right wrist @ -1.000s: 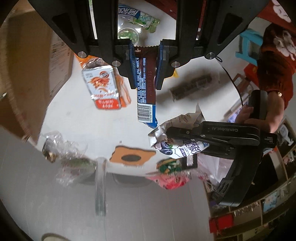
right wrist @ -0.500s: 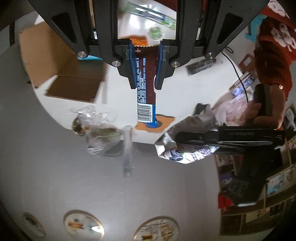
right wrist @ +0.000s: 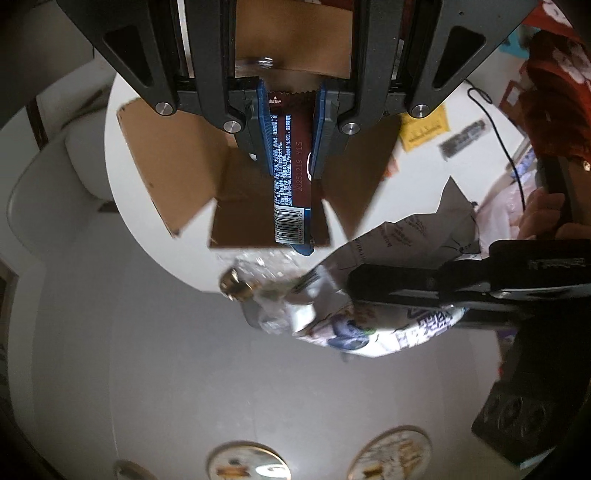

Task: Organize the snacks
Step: 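Carry both snacks into the cardboard box and open both grippers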

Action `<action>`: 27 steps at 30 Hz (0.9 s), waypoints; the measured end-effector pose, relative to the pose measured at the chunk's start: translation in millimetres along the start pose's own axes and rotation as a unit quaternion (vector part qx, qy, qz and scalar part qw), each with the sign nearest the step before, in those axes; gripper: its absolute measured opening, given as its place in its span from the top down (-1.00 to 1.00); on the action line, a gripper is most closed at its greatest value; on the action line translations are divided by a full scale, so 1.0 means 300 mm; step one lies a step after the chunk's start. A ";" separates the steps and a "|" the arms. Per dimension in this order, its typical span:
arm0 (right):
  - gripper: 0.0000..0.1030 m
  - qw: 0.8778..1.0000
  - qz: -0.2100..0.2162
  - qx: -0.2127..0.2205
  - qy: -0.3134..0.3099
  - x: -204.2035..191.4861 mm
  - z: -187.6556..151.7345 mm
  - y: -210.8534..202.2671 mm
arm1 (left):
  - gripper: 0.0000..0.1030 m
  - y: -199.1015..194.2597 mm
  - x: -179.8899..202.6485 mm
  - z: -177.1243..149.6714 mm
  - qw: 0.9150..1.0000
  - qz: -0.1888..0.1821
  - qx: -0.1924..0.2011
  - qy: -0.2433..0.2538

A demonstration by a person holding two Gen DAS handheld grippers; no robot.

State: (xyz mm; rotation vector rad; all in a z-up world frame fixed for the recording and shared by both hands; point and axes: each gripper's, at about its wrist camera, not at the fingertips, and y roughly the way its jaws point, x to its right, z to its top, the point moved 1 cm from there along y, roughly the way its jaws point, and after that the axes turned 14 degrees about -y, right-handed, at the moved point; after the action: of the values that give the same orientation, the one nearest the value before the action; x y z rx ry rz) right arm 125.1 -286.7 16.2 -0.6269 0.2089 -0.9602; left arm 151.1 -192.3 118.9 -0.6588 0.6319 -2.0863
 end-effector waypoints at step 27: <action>0.72 0.989 0.030 -0.142 -0.026 0.082 -0.046 0.302 | 0.47 0.428 -0.021 -0.090 0.983 0.059 -0.167 0.053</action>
State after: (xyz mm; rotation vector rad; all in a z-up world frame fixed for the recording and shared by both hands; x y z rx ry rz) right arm 196.5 -274.9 -45.2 -0.9026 0.3195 -0.8621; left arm 209.3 -248.7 15.5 -0.6791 1.0711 -1.9307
